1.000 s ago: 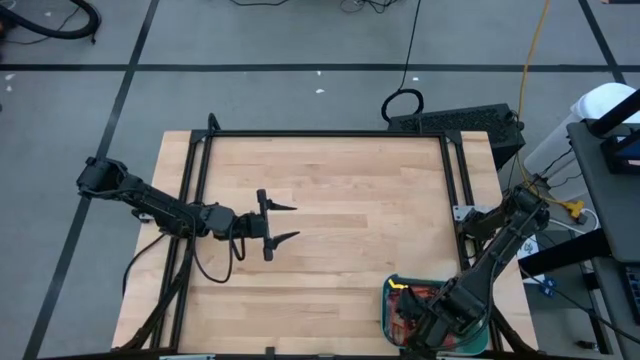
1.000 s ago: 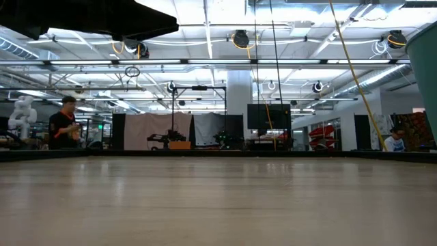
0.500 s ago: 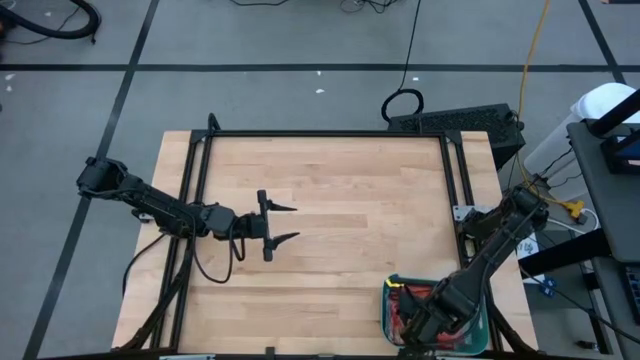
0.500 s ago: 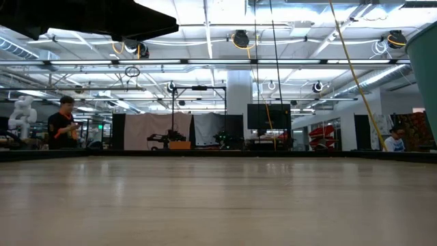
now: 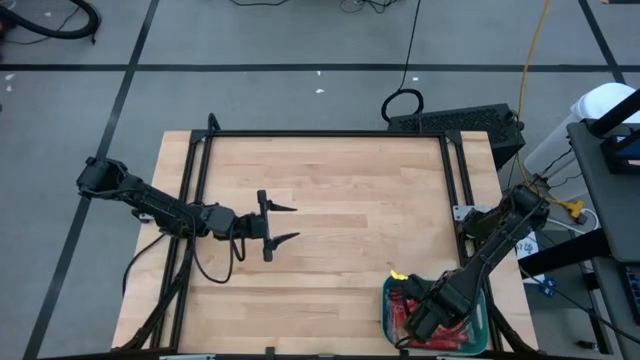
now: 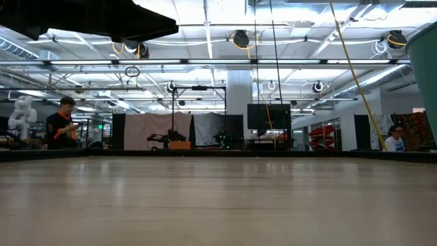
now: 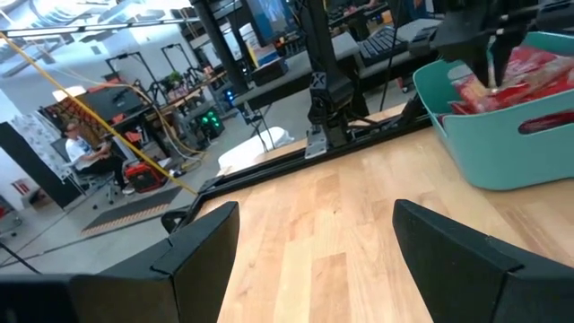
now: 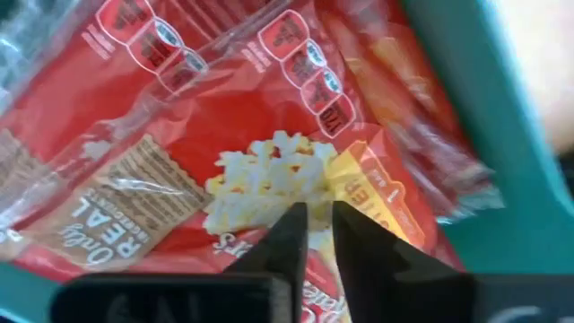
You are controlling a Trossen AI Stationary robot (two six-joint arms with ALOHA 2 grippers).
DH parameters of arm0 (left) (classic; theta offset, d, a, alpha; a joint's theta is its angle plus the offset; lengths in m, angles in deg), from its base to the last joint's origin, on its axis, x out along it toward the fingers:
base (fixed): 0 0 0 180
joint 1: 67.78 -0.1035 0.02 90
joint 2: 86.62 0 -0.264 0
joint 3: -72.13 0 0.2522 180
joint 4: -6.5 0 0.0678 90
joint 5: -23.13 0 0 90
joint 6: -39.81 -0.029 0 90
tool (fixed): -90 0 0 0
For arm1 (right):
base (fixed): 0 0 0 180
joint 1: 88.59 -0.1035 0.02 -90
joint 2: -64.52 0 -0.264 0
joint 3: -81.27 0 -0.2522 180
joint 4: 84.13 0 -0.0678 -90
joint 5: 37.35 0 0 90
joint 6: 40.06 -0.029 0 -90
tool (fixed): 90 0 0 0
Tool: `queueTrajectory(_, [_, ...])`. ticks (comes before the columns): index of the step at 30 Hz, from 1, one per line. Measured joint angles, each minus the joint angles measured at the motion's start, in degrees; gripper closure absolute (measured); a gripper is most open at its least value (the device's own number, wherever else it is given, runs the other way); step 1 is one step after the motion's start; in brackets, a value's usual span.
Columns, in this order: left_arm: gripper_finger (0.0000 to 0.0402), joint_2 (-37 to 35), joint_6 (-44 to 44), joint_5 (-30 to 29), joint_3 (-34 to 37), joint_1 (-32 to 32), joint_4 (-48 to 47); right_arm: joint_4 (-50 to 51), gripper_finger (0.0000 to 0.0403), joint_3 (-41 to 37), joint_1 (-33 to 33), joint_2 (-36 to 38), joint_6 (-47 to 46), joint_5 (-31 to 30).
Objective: Sort popcorn bags into baskets
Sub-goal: Put the popcorn bag into the green bin
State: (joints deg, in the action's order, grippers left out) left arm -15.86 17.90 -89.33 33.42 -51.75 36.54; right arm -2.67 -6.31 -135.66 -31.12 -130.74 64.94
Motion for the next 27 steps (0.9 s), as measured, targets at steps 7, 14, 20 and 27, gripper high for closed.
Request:
queueTrajectory(7, [0.0103, 0.0, -0.1, 0.0, 0.0, 0.0, -0.3, -8.5, 0.039, -1.9, 0.3, 0.0, -1.2, -0.1])
queueTrajectory(14, [0.0103, 0.0, -0.5, 0.0, 0.0, 0.0, -0.3, -10.0, 0.0396, -2.1, 0.2, 1.4, -1.9, -0.3])
queueTrajectory(20, [0.0103, 0.0, -0.4, 0.0, 0.0, 0.0, -0.3, -12.4, 0.0397, -2.1, 0.2, 2.5, -1.8, -0.3])
queueTrajectory(27, [0.0103, 0.0, -0.4, 0.0, 0.0, 0.0, -0.3, -22.3, 0.0397, -2.1, 0.2, 2.6, -2.7, -0.3])
